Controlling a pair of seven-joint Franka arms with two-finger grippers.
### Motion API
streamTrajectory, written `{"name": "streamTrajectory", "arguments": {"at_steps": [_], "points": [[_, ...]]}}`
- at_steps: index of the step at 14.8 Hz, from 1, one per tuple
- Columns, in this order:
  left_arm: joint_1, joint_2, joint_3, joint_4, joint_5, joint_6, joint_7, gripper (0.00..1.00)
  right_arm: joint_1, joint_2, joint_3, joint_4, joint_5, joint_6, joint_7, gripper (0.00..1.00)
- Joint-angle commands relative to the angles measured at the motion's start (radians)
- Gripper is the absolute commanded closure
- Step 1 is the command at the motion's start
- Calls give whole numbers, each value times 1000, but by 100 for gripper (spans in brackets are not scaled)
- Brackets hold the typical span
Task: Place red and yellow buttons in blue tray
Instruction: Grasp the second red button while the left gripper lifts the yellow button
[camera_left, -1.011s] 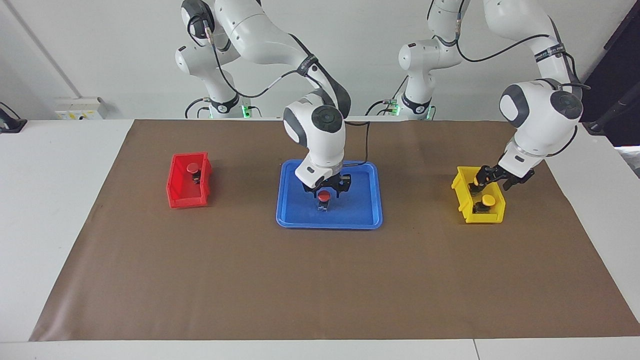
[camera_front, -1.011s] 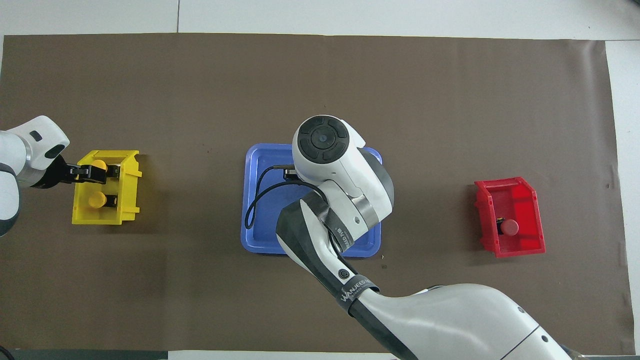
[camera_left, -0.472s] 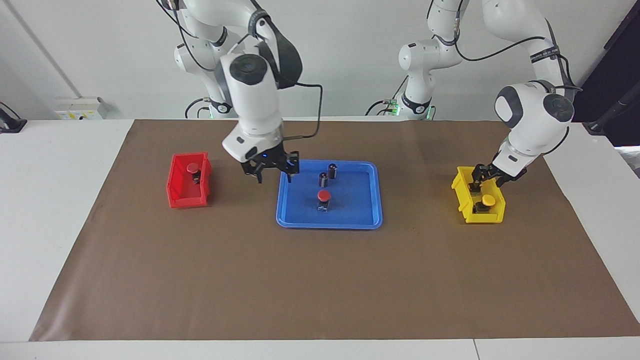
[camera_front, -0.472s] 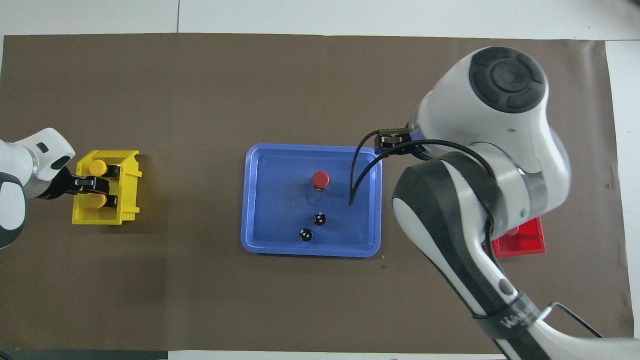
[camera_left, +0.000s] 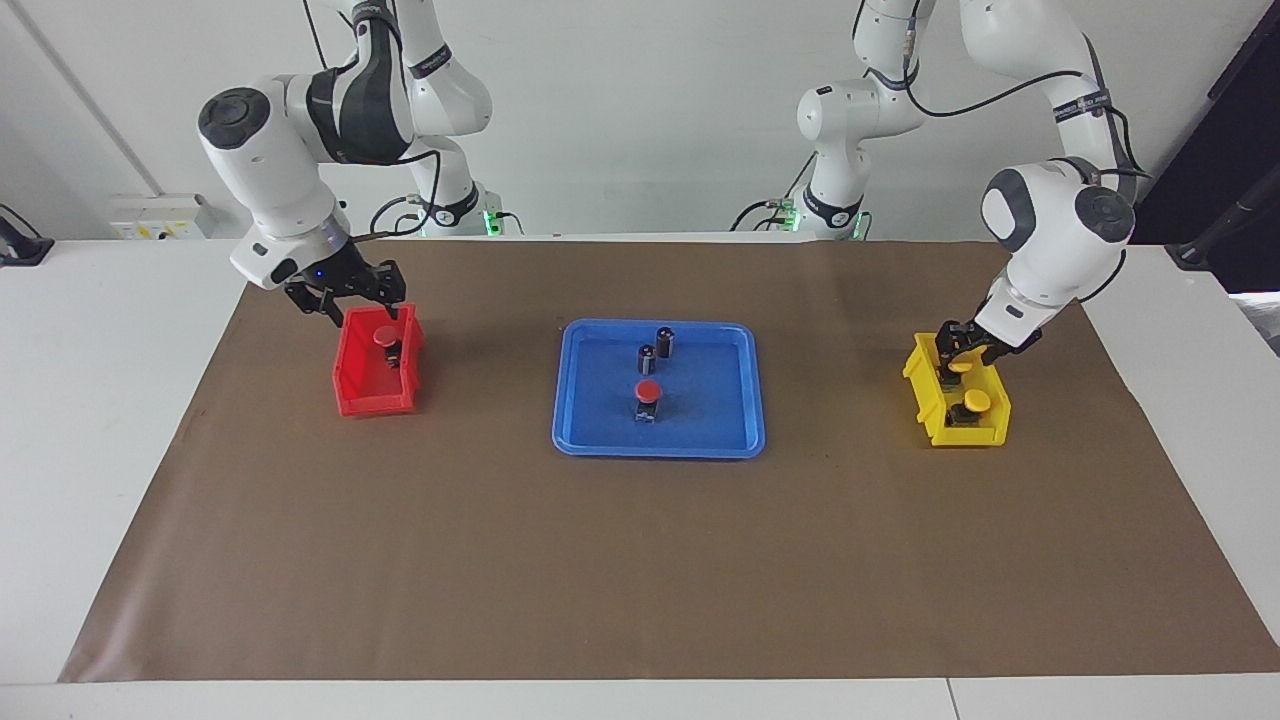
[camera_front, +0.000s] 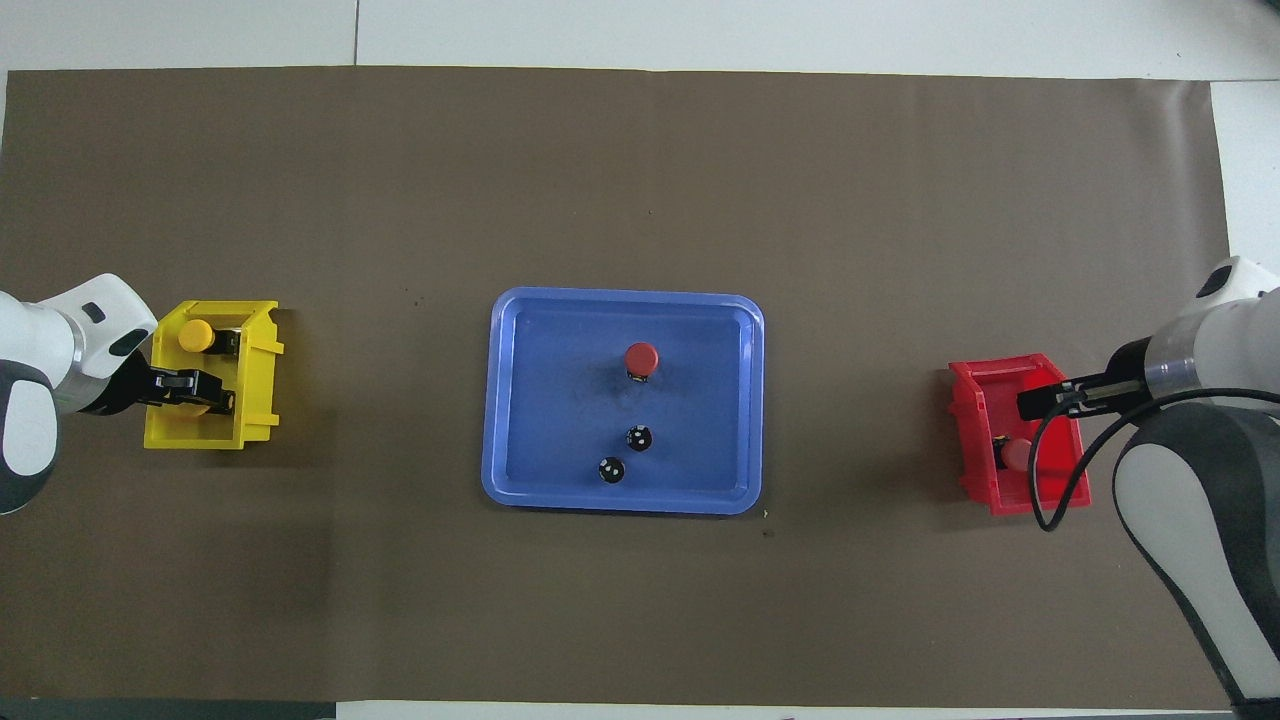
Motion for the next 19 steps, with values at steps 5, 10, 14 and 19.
{"name": "streamTrajectory", "arguments": {"at_steps": [5, 10, 14, 19], "points": [[-7, -37, -6, -47, 15, 11, -30, 36, -59, -50, 18, -207, 2, 163, -69, 26], [-6, -31, -6, -37, 15, 12, -28, 72, -49, -25, 21, -230, 16, 242, -44, 27], [-7, -31, -7, 95, 15, -139, -28, 94, -48, -4, 21, -231, 18, 259, -40, 27], [-197, -12, -15, 358, -8, -401, -289, 99, -10, -5, 21, -242, 19, 260, -37, 30]]}}
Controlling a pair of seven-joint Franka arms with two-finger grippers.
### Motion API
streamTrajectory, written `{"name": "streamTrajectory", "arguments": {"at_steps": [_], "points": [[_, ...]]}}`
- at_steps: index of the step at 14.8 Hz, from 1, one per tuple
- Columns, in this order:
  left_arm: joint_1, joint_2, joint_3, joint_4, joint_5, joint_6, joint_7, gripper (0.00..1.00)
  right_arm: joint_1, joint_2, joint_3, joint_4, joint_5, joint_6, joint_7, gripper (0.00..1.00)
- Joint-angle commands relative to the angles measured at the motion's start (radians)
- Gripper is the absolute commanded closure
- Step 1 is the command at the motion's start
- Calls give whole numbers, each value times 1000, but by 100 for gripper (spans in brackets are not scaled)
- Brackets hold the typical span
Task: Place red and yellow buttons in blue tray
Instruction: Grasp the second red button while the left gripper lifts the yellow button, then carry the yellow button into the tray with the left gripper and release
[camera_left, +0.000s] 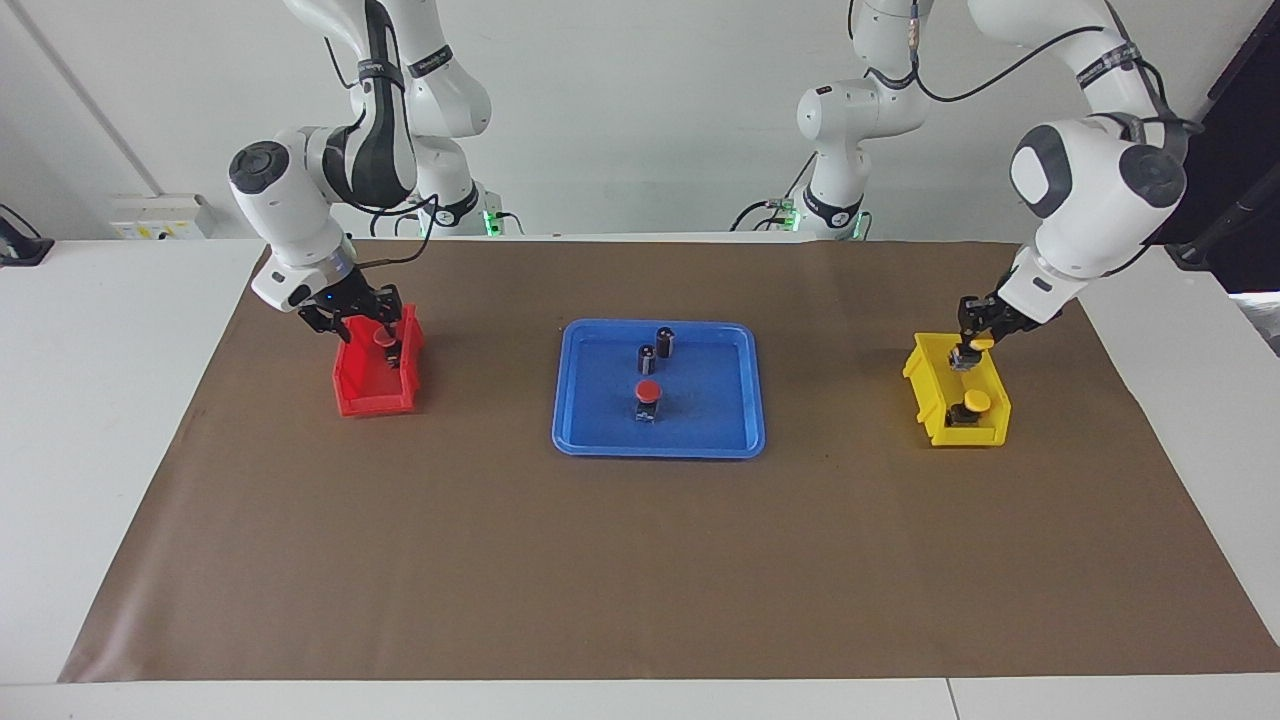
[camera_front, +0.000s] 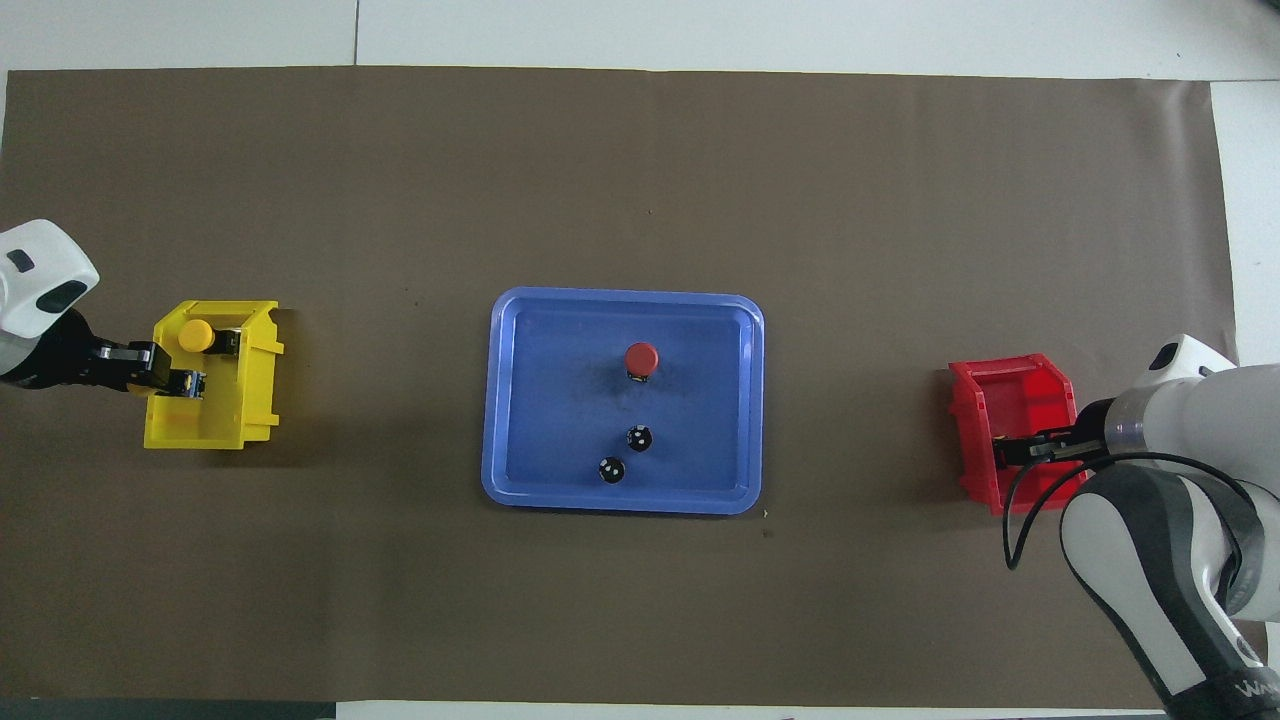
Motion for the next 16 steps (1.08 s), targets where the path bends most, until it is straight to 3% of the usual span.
{"name": "streamTrajectory", "arguments": {"at_steps": [1, 3, 7, 11, 16], "points": [[-188, 33, 2, 55, -14, 17, -267, 99, 18, -7, 3, -20, 11, 21, 21, 30], [-300, 71, 4, 59, -49, 65, -422, 99, 15, -7, 3, -23, 11, 22, 14, 30], [-502, 188, 4, 59, -121, 282, -640, 99, 7, -7, 2, -23, 11, 22, 8, 31], [-576, 277, 4, 59, -123, 407, -707, 99, -7, -7, 0, -23, 11, 22, 9, 32], [-622, 354, 4, 68, -123, 461, -760, 99, -8, -13, 0, -46, 11, 22, 9, 34]]}}
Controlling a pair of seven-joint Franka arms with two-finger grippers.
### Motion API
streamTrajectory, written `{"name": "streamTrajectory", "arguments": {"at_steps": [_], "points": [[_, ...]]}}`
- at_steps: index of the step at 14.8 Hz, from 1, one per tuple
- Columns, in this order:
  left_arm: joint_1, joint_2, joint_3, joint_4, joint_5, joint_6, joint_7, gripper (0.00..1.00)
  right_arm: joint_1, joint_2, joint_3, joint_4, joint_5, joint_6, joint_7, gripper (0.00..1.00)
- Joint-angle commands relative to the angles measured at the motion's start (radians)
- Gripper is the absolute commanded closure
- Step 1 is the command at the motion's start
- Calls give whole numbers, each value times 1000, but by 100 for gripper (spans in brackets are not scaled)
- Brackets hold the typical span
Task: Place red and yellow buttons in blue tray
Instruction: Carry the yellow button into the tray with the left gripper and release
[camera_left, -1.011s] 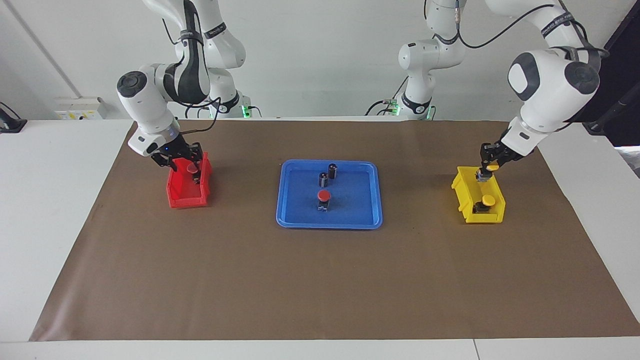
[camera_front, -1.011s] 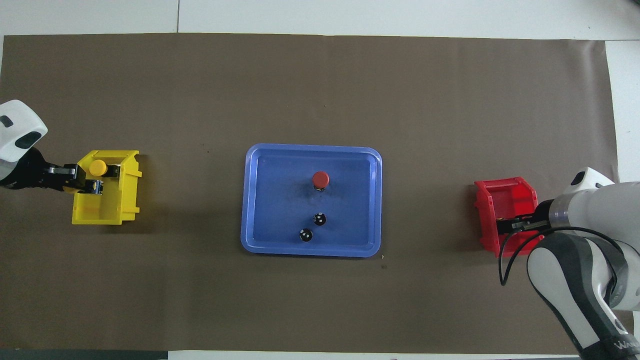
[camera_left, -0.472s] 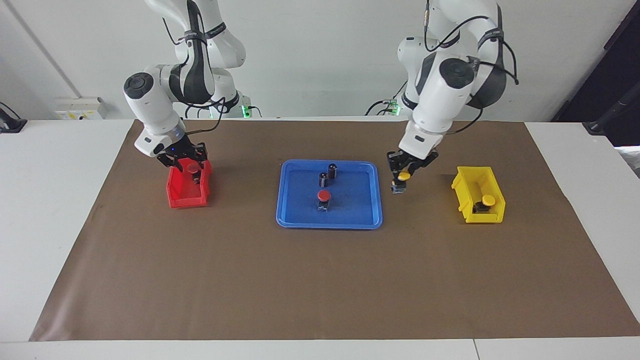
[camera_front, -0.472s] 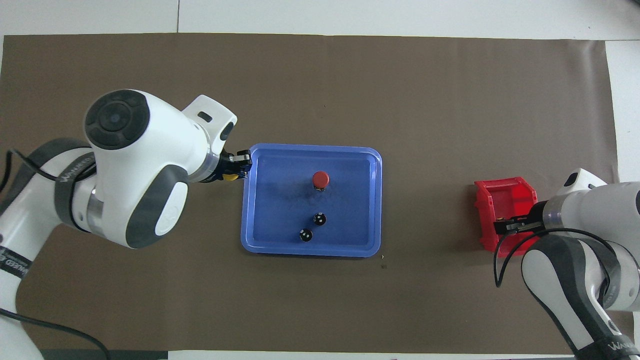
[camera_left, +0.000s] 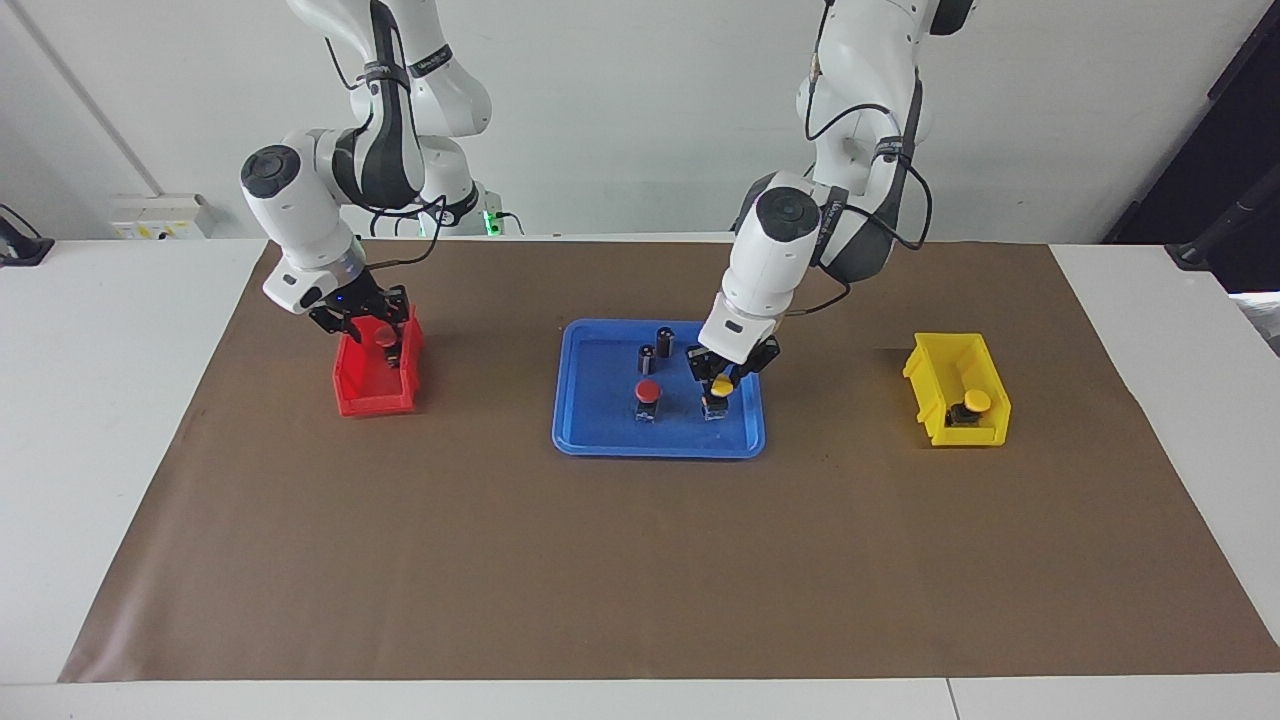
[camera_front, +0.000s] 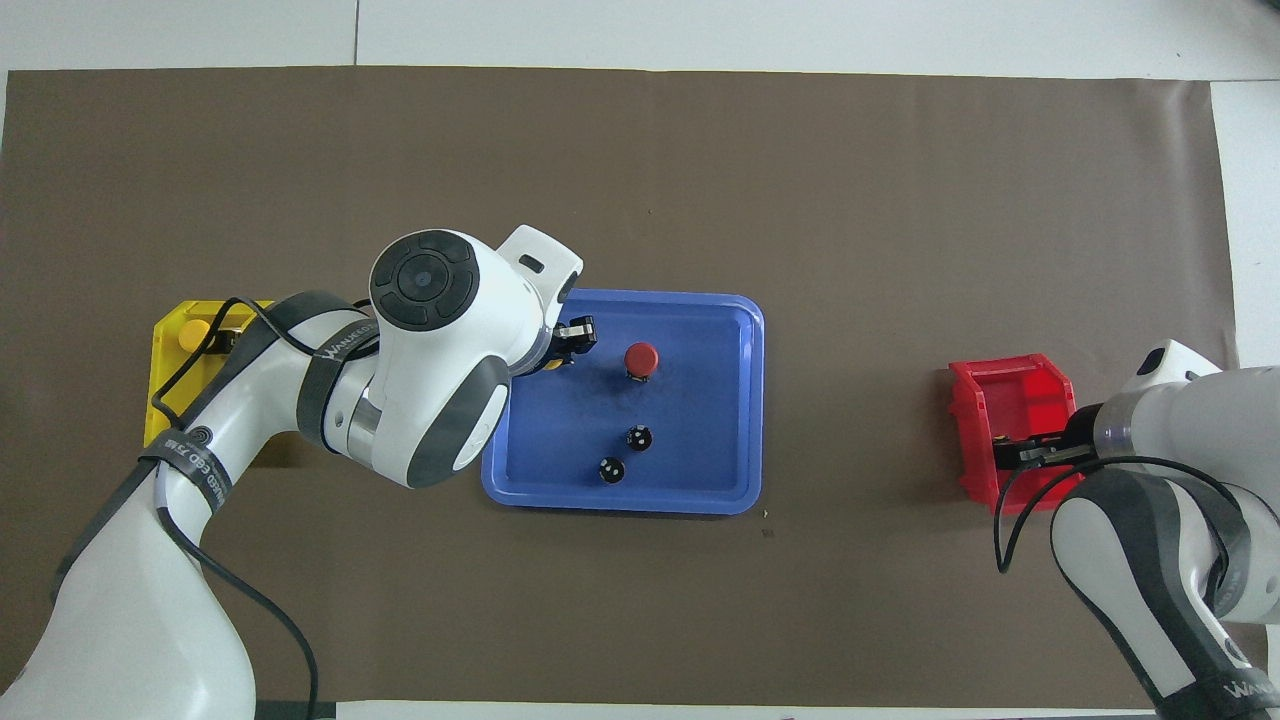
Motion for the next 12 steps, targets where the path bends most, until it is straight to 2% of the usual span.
{"name": "streamTrajectory", "arguments": {"at_steps": [1, 5, 7, 8, 9, 11, 12], "points": [[-43, 49, 20, 25, -15, 42, -45, 99, -12, -7, 7, -28, 11, 24, -2, 34], [-61, 51, 20, 28, -15, 34, -48, 99, -13, -4, 6, -41, 11, 53, -8, 34], [-64, 51, 20, 28, -14, 36, -48, 98, -15, -6, 6, -47, 11, 68, -22, 39], [-67, 51, 20, 26, -14, 36, -47, 94, -15, -6, 6, -48, 11, 72, -22, 43], [-66, 51, 21, 26, -14, 37, -47, 84, -13, -6, 7, -48, 11, 72, -21, 45], [-61, 52, 21, 26, -14, 40, -47, 57, -10, -6, 7, -48, 11, 72, -19, 47], [-59, 52, 21, 26, -14, 39, -47, 51, -9, -4, 7, -48, 11, 72, -19, 48]]}}
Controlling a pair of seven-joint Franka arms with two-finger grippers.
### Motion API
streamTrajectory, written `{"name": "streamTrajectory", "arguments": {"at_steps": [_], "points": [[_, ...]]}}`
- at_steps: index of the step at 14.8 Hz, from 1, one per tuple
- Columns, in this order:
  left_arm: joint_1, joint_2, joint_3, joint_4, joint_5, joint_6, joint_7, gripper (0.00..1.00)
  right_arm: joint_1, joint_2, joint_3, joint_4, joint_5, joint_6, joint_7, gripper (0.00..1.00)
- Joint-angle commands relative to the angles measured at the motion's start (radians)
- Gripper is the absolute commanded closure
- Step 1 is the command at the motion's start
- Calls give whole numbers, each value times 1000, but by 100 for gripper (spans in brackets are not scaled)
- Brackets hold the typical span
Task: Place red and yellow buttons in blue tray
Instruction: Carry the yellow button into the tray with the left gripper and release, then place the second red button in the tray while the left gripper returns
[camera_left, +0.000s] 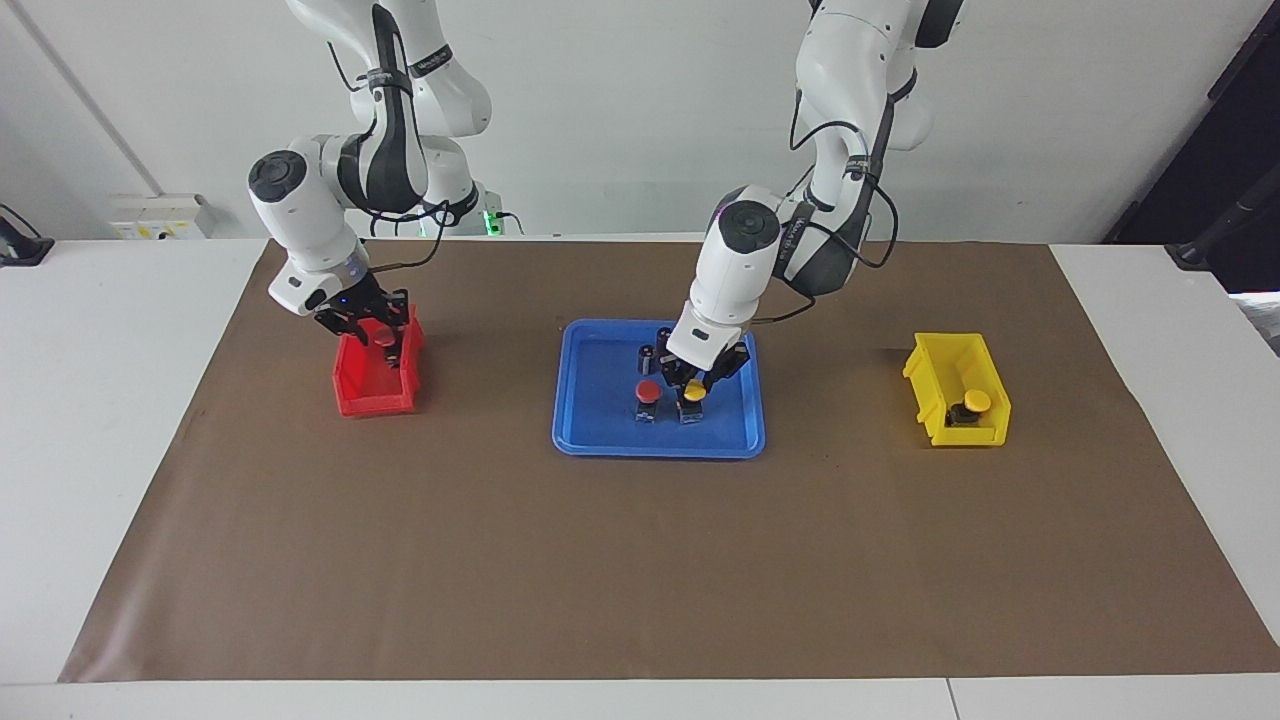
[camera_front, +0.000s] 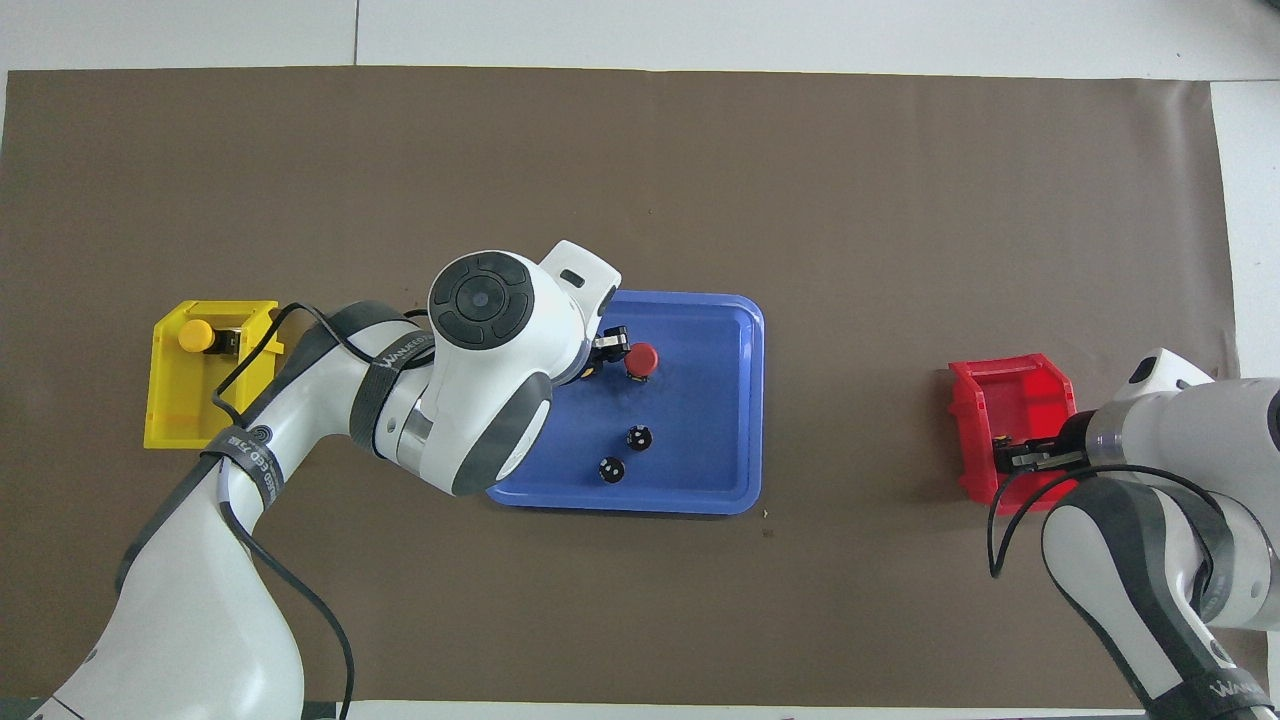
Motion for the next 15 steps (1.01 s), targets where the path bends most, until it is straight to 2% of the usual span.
{"name": "streamTrajectory", "arguments": {"at_steps": [1, 3, 7, 9, 11, 15], "points": [[-13, 18, 19, 12, -14, 3, -8, 43, -7, -5, 7, -17, 11, 27, -14, 48], [-7, 6, 21, 20, -14, -18, -7, 32, -7, -5, 7, -17, 11, 26, -14, 53], [61, -62, 27, 124, -14, -242, 8, 26, -5, -5, 7, -17, 11, 26, -15, 66], [107, -108, 27, 129, -12, -300, 25, 14, -9, -2, 7, 3, 9, 7, -23, 68], [160, -131, 31, 132, 0, -363, 88, 8, -13, 15, 5, 69, 8, -67, -49, 68], [346, -154, 36, 132, 47, -409, 394, 5, 14, 21, 14, 311, -6, -339, -19, 68]]}}
